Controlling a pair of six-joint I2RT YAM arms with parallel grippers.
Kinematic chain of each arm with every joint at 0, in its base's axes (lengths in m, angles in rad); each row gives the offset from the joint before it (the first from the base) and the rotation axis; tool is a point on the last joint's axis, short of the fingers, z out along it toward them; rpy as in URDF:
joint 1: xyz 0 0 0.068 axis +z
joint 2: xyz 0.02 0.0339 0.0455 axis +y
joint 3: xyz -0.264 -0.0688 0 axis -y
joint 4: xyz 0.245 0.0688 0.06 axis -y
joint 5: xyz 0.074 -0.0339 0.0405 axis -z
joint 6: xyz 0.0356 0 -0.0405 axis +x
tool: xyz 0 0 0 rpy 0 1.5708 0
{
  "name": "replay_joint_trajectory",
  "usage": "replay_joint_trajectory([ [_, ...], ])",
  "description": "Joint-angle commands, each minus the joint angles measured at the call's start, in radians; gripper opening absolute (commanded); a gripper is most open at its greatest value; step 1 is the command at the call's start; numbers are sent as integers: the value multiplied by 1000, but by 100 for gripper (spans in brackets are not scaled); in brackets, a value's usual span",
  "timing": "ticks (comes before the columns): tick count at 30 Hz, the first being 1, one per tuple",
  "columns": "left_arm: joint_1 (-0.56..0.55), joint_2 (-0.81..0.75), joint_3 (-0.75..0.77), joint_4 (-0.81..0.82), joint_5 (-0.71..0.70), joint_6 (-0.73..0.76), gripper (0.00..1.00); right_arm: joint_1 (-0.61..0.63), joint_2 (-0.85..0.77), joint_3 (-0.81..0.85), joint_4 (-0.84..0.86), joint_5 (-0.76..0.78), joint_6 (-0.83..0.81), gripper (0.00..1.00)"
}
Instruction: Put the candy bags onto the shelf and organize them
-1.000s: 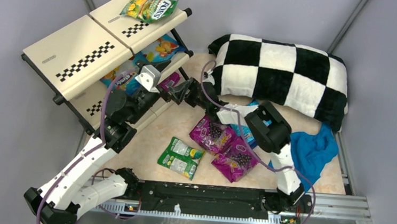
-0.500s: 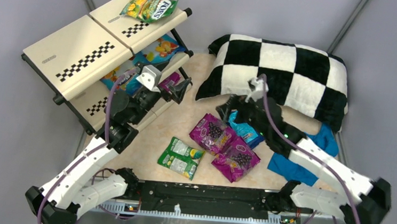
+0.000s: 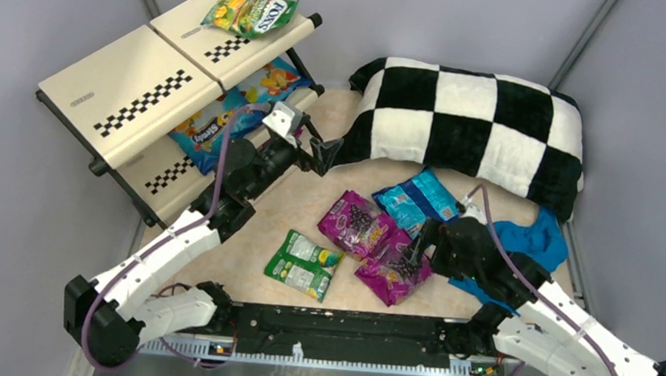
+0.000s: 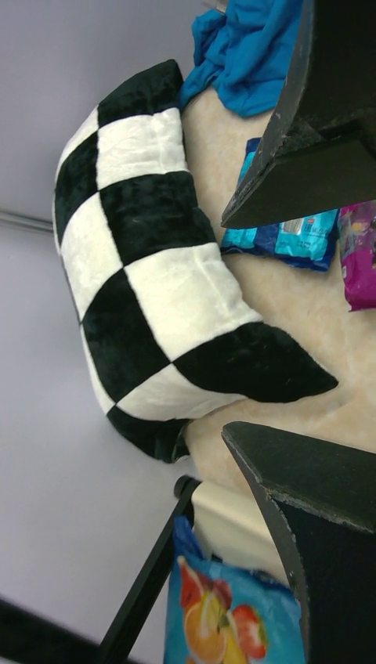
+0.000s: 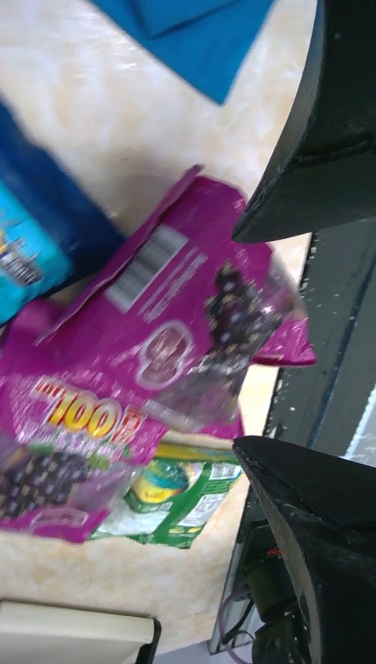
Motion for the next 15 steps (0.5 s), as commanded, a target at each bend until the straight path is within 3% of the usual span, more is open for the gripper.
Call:
replay_joint_trajectory([
  [1, -23, 42, 29, 25, 23, -53, 99, -5, -128, -48, -117, -8, 225, 90],
  [5, -34, 57, 43, 6, 20, -55, 99, -5, -173, -106, -142, -6, 295, 88],
  [10, -40, 56, 50, -3, 12, -54, 99, -6, -219, -221, 23, 30, 317, 78],
  [15, -50, 57, 50, -7, -8, -42, 99, -5, -241, -306, 106, 105, 384, 79],
])
